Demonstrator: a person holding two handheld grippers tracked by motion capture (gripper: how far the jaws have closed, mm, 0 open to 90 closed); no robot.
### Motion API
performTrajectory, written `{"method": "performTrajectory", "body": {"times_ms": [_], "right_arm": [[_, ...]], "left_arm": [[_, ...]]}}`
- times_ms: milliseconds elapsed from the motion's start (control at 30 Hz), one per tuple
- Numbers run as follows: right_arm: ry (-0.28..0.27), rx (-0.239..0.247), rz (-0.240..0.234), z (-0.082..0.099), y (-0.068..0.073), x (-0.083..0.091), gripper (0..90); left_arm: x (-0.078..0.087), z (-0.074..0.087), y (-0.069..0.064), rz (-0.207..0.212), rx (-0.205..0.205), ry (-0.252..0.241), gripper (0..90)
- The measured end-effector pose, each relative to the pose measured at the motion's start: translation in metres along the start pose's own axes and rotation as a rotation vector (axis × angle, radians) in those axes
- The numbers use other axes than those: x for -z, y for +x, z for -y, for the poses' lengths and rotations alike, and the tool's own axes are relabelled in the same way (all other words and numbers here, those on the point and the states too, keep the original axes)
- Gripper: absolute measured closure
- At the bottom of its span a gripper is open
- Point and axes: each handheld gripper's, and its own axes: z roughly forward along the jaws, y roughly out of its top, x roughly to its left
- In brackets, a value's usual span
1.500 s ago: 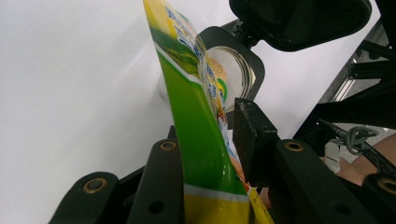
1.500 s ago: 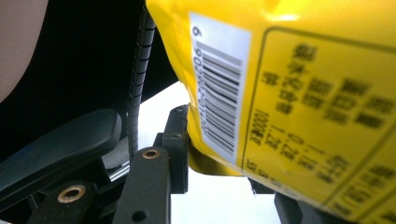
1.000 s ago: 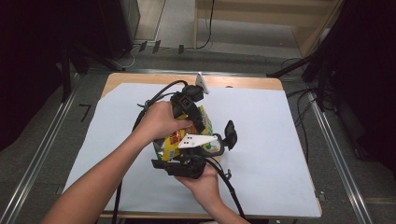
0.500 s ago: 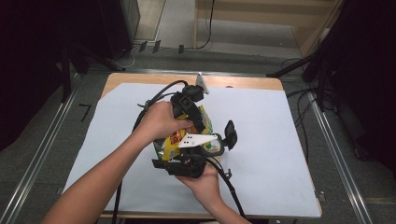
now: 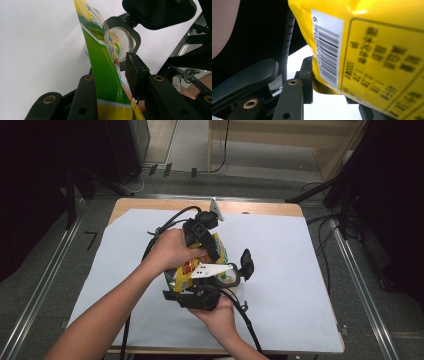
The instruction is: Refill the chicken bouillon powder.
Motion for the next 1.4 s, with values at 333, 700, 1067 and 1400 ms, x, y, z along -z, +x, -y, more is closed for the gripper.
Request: {"method": "performTrajectory", "body": {"times_ms": [333, 700, 1067, 1400], "right_arm": [[0.002, 0.003, 0.004, -0.0001, 0.0002, 0.0004, 67.2], [0.002, 0.003, 0.003, -0.0002, 0.0006, 0.0000, 67.2], [0.003, 0.002, 0.003, 0.0000, 0.0005, -0.0002, 67.2], [0.003, 0.002, 0.002, -0.0002, 0.0007, 0.0000, 67.2]], "left_arm": [[0.0000, 0.0000, -0.0001, 0.005, 0.001, -0.005, 72.9], [-0.0003, 0.0008, -0.0001, 0.002, 0.000, -0.011, 72.9], [-0.0009, 0.0006, 0.0002, 0.002, -0.002, -0.004, 72.8], [-0.0007, 0.0003, 0.0007, 0.012, 0.001, -0.002, 72.8]]}}
